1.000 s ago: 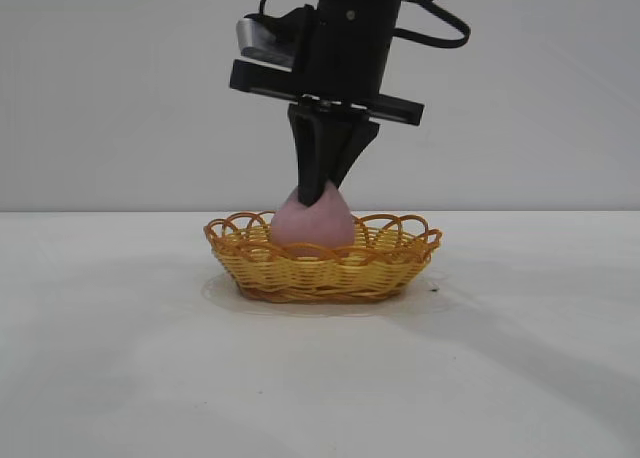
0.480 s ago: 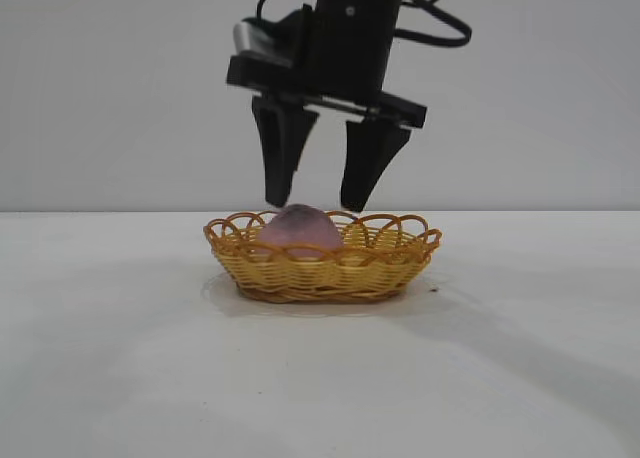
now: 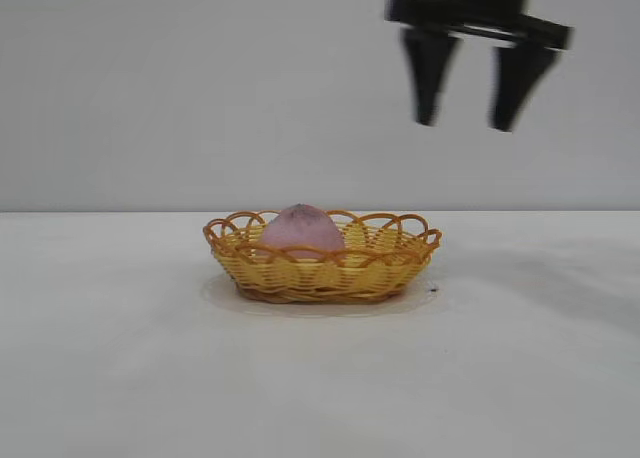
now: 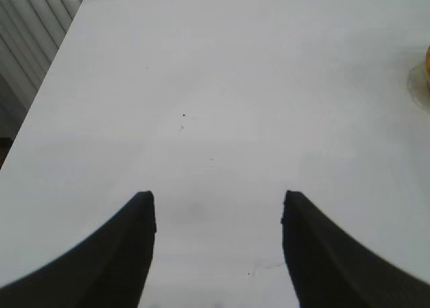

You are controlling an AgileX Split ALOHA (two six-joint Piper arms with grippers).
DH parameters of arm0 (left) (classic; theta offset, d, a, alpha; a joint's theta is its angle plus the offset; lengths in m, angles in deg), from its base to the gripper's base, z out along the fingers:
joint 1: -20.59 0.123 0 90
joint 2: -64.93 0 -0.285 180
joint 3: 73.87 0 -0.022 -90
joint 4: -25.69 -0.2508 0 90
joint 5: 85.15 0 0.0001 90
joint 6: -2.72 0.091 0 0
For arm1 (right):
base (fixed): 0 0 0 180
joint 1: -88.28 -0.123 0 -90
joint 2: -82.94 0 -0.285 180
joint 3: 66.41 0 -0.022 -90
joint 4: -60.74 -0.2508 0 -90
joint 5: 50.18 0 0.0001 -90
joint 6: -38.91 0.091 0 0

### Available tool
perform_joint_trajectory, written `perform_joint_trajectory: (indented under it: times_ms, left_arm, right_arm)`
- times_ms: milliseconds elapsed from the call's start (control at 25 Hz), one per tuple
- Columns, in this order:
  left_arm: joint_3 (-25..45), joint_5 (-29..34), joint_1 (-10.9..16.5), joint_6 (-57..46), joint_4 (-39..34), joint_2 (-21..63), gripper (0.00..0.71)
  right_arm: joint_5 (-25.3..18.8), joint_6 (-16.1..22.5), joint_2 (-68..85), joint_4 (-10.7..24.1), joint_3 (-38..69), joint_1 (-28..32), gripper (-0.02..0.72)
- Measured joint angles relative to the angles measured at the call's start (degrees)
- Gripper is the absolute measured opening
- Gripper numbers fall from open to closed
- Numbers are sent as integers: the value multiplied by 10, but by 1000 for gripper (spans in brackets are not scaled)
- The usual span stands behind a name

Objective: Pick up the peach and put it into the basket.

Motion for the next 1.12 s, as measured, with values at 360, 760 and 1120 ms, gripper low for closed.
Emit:
perform_joint_trajectory:
  times_ms: [360, 760, 1120]
  left_arm:
    - [0, 0, 0, 1, 0, 0, 405]
    - [0, 0, 0, 0, 0, 0, 405]
    - [0, 0, 0, 0, 0, 0, 405]
  right_arm:
    - [-17, 38, -10, 57, 0, 18, 524]
    - [50, 42, 230, 43, 265, 22, 524]
    - [75, 45, 483, 42, 567, 22, 524]
